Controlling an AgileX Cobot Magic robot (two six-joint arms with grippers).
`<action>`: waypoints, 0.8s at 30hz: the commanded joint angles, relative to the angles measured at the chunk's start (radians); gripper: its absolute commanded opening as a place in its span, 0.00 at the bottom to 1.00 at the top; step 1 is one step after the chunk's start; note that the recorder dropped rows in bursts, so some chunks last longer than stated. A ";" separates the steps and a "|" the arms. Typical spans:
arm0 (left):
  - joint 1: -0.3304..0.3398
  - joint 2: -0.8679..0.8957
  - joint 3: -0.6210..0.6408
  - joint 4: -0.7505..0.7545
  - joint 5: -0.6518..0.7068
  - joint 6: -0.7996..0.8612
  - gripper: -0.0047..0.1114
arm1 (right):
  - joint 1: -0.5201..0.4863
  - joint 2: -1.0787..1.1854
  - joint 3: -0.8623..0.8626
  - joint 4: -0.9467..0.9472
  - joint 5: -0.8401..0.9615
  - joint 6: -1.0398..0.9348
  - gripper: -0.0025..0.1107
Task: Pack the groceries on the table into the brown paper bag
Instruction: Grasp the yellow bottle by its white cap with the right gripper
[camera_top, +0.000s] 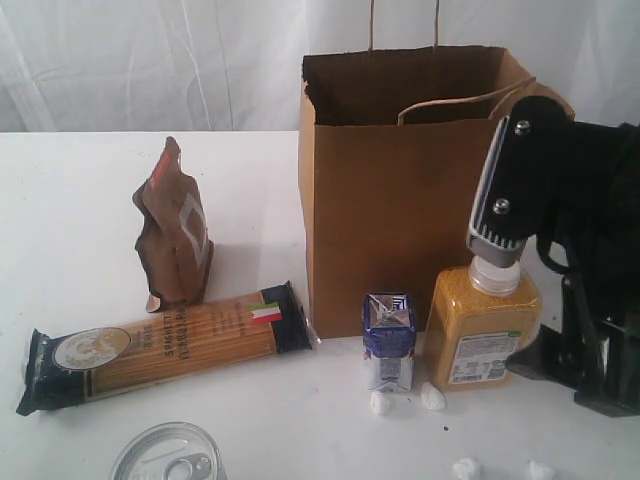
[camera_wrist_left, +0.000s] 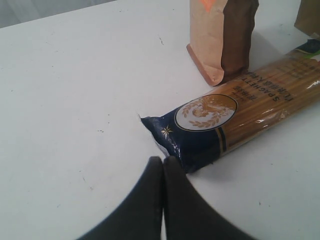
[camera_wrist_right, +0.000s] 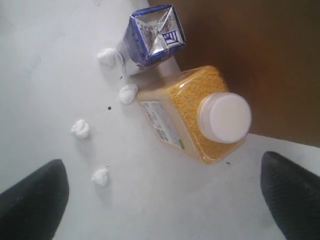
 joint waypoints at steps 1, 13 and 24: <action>0.004 -0.005 0.003 -0.002 0.003 -0.002 0.04 | -0.040 0.061 0.004 -0.003 -0.051 -0.053 0.87; 0.004 -0.005 0.003 -0.002 0.003 -0.002 0.04 | -0.065 0.179 0.004 -0.009 -0.188 -0.099 0.87; 0.004 -0.005 0.003 -0.002 0.003 -0.002 0.04 | -0.088 0.269 0.004 -0.070 -0.249 -0.104 0.87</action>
